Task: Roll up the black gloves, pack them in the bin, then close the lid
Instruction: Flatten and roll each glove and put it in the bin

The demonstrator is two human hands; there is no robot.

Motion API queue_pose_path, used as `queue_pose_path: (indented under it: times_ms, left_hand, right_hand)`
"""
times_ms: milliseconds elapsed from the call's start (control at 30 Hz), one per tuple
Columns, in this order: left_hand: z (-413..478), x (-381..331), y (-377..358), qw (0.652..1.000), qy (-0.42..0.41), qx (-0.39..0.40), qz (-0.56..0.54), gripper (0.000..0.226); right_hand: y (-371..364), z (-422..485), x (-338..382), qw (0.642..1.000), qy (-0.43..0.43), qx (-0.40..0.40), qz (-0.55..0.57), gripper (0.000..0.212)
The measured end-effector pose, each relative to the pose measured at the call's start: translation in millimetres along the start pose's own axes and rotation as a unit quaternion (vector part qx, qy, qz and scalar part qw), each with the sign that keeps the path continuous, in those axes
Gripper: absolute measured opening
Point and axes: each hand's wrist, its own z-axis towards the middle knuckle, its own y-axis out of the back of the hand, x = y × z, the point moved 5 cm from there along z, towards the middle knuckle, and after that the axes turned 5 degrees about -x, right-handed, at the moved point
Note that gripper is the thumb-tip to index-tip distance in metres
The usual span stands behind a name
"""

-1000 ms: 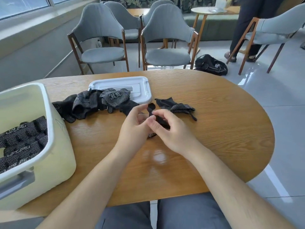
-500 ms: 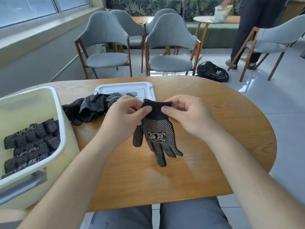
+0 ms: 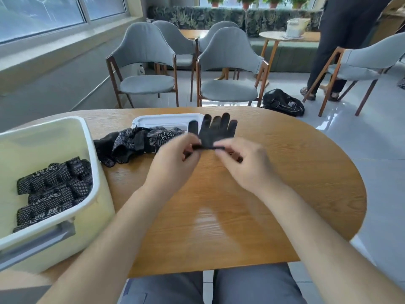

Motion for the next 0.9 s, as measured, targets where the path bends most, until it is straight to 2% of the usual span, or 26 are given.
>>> queue_pose_path:
  times_ms: [67,133,267,467,633,767,900]
  left_hand:
    - [-27.5,20.7,-18.2,0.994,-0.047,0.053,0.078,0.016]
    - [-51.3,34.3,-31.6,0.985,-0.091,0.100,0.111,0.017]
    - [-78.5,36.7,-34.3,0.973,-0.149,0.120,0.128,0.015]
    - [-103.8,16.4,-28.2,0.958,-0.196,0.185,0.097,0.015]
    - [-103.8,2.8,-25.7,0.958,-0.184,0.211,0.063,0.015]
    - [-64.9,0.3,-36.9,0.972,-0.157,0.164,0.052,0.015]
    - [-15.4,-3.8,-66.0,0.986,-0.092,0.131,0.053,0.013]
  right_hand:
    - [-17.8,-31.1,-22.4,0.997,-0.029,0.063,-0.021,0.019]
    - [-29.9,-56.5,-33.6,0.993,-0.032,0.102,-0.041,0.019]
    - [-29.9,-76.8,-30.7,0.994,-0.007,0.096,-0.056,0.018]
    - [-17.2,-102.2,-22.9,0.990,0.013,0.134,-0.031,0.012]
    - [-9.7,-110.6,-15.0,0.987,0.020,0.157,-0.026,0.017]
    - [2.8,-88.1,-26.2,0.995,-0.018,0.078,-0.065,0.019]
    - [15.0,-52.6,-68.2,0.981,-0.139,-0.023,-0.130,0.023]
